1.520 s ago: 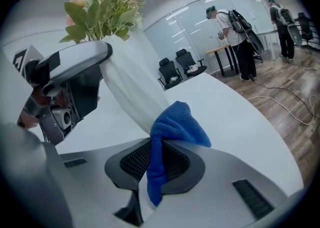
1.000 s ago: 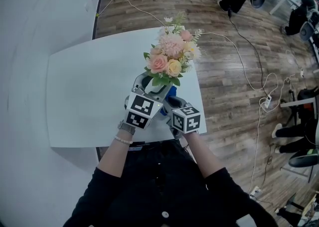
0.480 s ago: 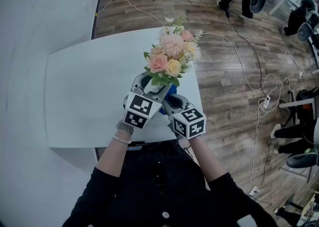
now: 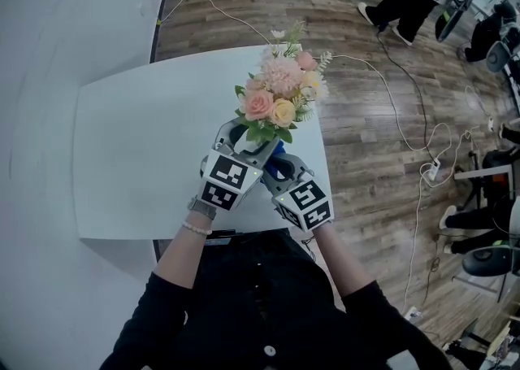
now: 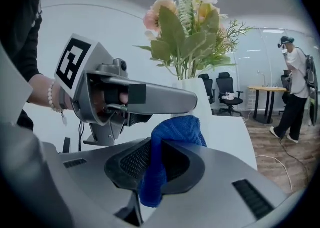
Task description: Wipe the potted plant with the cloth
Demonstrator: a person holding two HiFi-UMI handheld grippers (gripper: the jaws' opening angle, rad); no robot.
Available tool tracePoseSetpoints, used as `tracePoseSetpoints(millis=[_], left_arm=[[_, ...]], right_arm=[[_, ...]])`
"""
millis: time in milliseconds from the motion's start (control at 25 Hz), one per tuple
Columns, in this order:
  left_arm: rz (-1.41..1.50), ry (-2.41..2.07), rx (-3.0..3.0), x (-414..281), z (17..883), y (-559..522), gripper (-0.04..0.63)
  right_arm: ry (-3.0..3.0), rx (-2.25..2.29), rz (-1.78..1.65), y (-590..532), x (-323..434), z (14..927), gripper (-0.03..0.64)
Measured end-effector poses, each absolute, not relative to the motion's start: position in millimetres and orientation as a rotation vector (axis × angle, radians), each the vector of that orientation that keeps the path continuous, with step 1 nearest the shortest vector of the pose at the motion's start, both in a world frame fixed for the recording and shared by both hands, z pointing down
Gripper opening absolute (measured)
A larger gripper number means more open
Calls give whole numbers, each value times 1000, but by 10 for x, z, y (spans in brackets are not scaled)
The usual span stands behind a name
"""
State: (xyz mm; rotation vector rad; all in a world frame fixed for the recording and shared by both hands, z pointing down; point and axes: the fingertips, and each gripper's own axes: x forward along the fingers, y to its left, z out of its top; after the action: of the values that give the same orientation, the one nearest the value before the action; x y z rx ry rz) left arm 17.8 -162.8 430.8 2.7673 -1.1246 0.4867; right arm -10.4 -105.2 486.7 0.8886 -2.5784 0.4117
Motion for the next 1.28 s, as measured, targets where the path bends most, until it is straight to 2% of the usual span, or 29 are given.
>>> tracePoseSetpoints(millis=[560, 960, 1280], left_arm=[[491, -1114, 2761, 174, 4319, -1625, 241], [486, -1115, 2758, 167, 4313, -1619, 241], [467, -1141, 2747, 132, 4305, -1643, 241]], right_arm=[[-2538, 291, 454, -460, -632, 5331, 75], [-2433, 694, 811, -1002, -260, 5680, 74], [-2501, 872, 889, -1180, -171, 5428, 74]])
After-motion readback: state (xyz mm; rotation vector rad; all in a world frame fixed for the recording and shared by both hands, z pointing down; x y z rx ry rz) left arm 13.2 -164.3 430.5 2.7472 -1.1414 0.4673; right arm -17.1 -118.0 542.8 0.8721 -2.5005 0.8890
